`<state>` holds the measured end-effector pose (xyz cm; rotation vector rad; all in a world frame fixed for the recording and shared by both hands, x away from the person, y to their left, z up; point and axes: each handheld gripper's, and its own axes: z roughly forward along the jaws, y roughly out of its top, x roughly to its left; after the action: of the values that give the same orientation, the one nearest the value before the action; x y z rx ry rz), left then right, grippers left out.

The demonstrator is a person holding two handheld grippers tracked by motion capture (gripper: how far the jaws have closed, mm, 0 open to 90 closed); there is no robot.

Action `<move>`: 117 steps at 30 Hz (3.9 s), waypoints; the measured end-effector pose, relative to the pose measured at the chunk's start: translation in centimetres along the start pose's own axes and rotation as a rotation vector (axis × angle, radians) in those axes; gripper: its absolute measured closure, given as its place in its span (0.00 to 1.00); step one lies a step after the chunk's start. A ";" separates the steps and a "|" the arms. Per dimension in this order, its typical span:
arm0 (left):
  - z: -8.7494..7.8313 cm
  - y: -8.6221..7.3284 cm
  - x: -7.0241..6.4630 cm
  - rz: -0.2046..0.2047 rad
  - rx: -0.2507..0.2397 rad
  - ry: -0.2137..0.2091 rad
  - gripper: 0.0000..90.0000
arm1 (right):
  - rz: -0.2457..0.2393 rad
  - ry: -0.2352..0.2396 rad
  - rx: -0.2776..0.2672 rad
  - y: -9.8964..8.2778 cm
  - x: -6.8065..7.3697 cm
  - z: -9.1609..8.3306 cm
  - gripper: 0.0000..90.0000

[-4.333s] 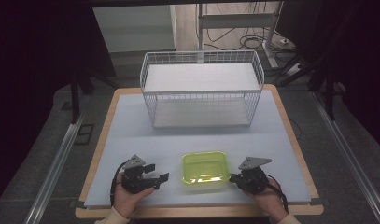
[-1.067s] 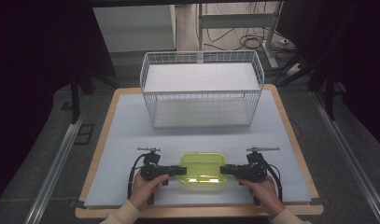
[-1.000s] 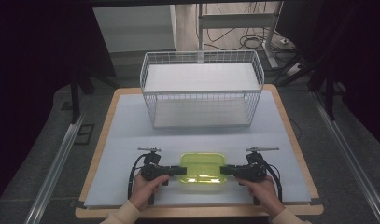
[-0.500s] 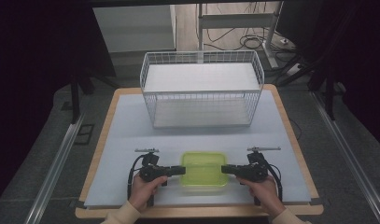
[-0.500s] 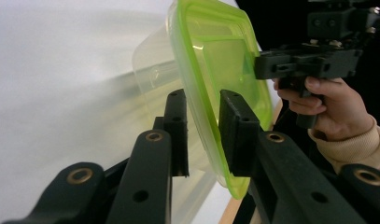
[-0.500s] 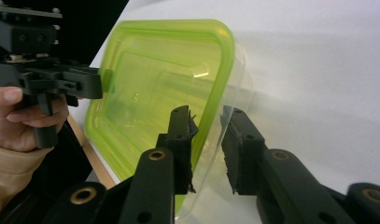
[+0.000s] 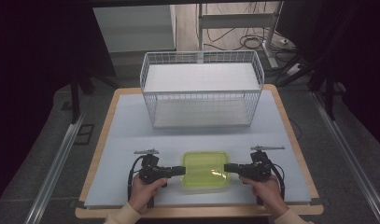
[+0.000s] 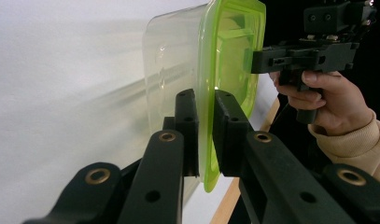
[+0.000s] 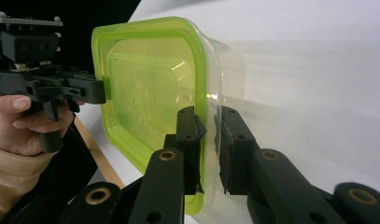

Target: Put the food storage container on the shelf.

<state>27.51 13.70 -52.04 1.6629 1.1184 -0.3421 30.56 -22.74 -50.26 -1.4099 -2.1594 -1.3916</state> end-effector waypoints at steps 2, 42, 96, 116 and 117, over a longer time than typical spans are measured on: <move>-0.1 0.0 -0.1 -0.003 -0.006 0.000 0.91 | -0.005 0.006 -0.002 0.1 0.1 -0.1 0.89; -2.0 1.9 -1.0 0.023 -0.060 0.006 0.91 | -0.095 0.027 -0.066 2.4 2.6 -1.0 0.89; -4.6 8.5 -3.9 0.092 -0.100 0.017 0.91 | -0.171 0.028 -0.138 8.3 6.1 -3.6 0.90; -6.0 11.7 -4.7 0.095 -0.127 0.019 0.90 | -0.222 0.016 -0.156 12.5 8.7 -4.7 0.90; -6.0 11.8 -4.7 0.094 -0.128 0.021 0.90 | -0.228 0.015 -0.159 12.6 8.7 -4.7 0.91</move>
<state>32.74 16.48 -39.26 1.6021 1.0517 -0.1897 34.71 -19.98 -35.02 -1.2281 -2.3039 -1.6806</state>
